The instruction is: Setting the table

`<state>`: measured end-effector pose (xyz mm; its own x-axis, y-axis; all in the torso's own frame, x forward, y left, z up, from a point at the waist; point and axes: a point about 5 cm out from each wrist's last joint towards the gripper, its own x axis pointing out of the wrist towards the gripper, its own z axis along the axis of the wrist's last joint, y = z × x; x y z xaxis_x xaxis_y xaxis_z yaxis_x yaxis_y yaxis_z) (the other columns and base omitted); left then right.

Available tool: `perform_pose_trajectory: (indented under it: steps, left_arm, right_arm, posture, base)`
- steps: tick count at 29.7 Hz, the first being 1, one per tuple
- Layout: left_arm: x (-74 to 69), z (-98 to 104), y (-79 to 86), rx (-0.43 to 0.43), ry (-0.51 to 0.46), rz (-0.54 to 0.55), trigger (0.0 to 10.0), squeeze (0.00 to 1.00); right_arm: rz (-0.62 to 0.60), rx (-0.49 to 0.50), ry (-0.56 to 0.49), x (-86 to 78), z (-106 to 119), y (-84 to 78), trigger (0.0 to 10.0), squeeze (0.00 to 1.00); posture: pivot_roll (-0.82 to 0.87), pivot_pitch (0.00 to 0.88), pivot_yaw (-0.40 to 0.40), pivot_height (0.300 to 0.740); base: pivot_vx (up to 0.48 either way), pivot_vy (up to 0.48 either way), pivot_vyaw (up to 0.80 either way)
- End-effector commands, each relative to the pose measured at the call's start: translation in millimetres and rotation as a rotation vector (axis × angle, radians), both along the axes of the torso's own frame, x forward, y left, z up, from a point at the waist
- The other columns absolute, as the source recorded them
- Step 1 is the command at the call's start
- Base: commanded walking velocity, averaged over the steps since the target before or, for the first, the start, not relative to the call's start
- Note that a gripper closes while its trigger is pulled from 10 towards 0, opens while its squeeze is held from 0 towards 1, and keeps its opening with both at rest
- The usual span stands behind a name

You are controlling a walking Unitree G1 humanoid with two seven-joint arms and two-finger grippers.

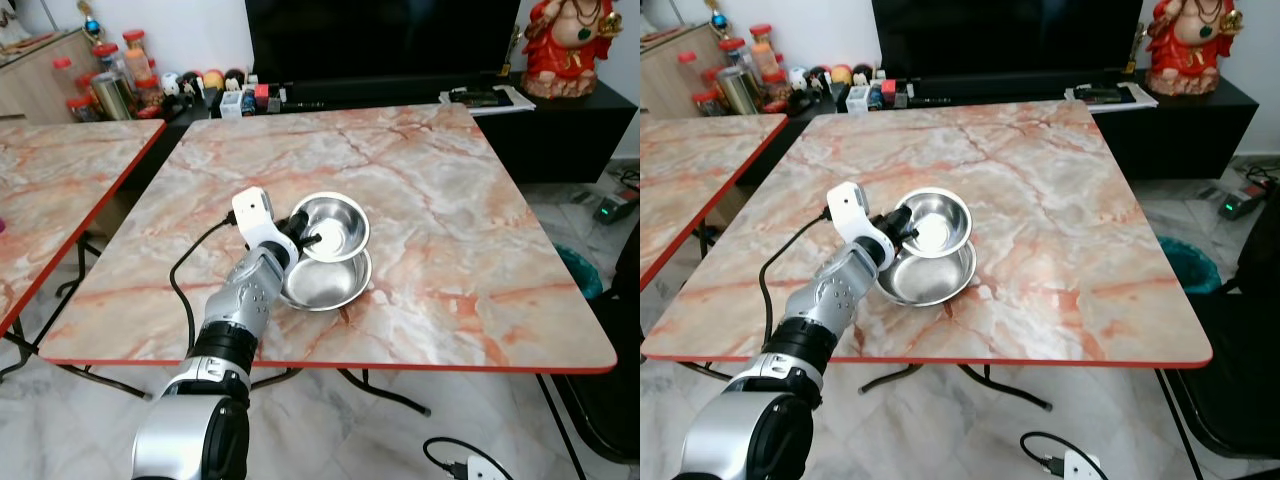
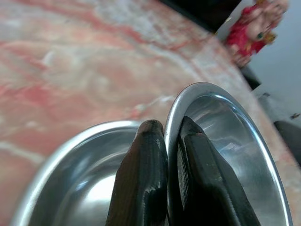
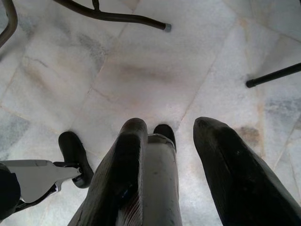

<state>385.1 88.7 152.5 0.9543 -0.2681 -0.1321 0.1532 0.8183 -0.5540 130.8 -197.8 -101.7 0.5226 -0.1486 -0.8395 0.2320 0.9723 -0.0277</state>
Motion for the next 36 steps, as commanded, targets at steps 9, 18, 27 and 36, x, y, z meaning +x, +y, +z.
perform_pose_trajectory:
  steps: [9, 18, 27, 36]
  left_arm:
    - [-0.4, 2.6, 12.4, 0.034, 0.048, -0.004, 10.0, 0.00]
    - [-3.5, -2.0, -2.7, 0.073, 0.072, -0.088, 10.0, 0.00]
    - [-5.4, -4.2, -7.7, 0.119, 0.088, -0.109, 10.0, 0.00]
    - [-6.7, -8.0, -8.8, 0.141, 0.112, -0.122, 10.0, 0.00]
  right_arm:
    - [-0.009, 0.015, -0.011, 3.5, 0.5, 5.5, 10.0, 0.00]
    - [-0.011, 0.021, -0.014, 4.4, 0.4, 8.9, 10.0, 0.00]
    - [-0.025, 0.020, -0.008, 1.1, -0.5, 7.0, 10.0, 0.00]
    - [-0.033, 0.019, -0.008, 0.2, -0.6, 6.2, 10.0, 0.00]
  posture:
    - [0.00, 0.000, 0.104, 0.740]
    - [-0.01, 0.000, 0.117, 0.740]
    - [-0.02, 0.000, 0.124, 0.740]
    - [-0.02, 0.000, 0.125, 0.740]
  base:
    - [0.000, 0.000, 0.00]
    - [0.000, 0.000, 0.00]
    - [0.000, 0.000, 0.00]
    - [0.000, 0.000, 0.00]
